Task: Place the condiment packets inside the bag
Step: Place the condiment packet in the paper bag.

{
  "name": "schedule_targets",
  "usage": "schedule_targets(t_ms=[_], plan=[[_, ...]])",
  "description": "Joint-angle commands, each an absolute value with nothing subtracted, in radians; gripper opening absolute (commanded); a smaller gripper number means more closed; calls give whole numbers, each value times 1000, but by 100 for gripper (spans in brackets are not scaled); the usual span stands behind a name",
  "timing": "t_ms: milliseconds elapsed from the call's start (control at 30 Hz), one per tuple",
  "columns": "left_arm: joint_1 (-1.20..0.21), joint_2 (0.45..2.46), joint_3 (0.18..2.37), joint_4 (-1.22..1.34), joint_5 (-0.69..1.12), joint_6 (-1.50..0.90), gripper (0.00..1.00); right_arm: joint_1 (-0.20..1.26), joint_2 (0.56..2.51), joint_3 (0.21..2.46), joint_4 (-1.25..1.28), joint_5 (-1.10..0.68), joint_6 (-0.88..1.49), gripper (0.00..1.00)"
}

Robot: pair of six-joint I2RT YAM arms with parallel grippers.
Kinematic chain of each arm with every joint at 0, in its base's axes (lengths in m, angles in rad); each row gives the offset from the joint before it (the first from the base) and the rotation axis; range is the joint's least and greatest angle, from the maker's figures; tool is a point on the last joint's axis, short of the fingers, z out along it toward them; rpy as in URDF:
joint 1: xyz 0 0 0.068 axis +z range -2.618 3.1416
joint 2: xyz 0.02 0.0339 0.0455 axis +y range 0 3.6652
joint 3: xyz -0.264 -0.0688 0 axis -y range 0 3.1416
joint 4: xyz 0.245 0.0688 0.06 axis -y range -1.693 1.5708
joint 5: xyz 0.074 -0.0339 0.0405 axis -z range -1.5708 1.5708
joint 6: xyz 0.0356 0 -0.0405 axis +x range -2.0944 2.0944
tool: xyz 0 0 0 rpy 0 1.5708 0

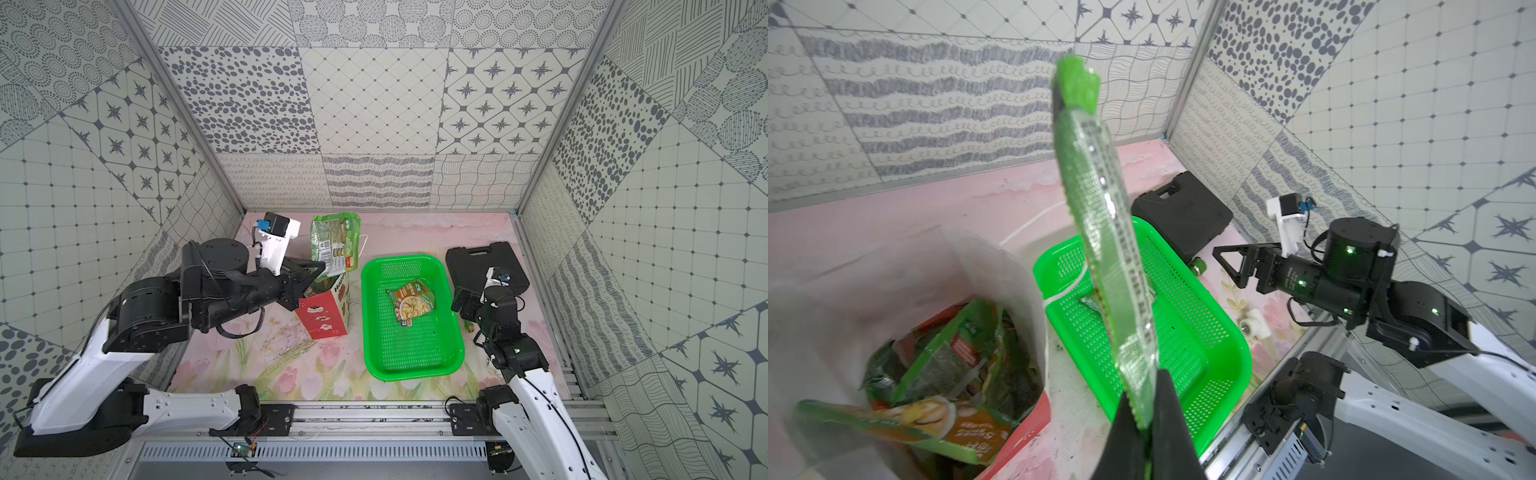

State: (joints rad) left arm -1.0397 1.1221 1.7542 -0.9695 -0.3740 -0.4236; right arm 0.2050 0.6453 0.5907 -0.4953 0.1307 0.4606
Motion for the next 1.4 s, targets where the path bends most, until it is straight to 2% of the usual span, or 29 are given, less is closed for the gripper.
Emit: schedule_targets(t_ms=[0, 300, 600, 867, 1133, 1233, 1367], plan=[[-1042, 1121, 1789, -1085, -641, -359, 0, 199, 653, 582, -442, 119, 460, 97], [-962, 1237, 1807, -1174, -641, -414, 0, 199, 656, 582, -439, 112, 459, 97], [-784, 1318, 1701, -1152, -384, -505, 0, 199, 650, 580, -440, 106, 459, 97], [-679, 1350, 1581, -1090, -242, -547, 0, 199, 643, 577, -439, 105, 459, 97], [-648, 1363, 1542, -1005, -80, -536, 0, 199, 651, 580, -435, 65, 447, 97], [-648, 1346, 1548, -973, -36, -517, 23, 199, 655, 577, -422, 24, 440, 97], [-649, 1307, 1589, -963, -75, -470, 62, 203, 678, 575, -389, -74, 420, 97]])
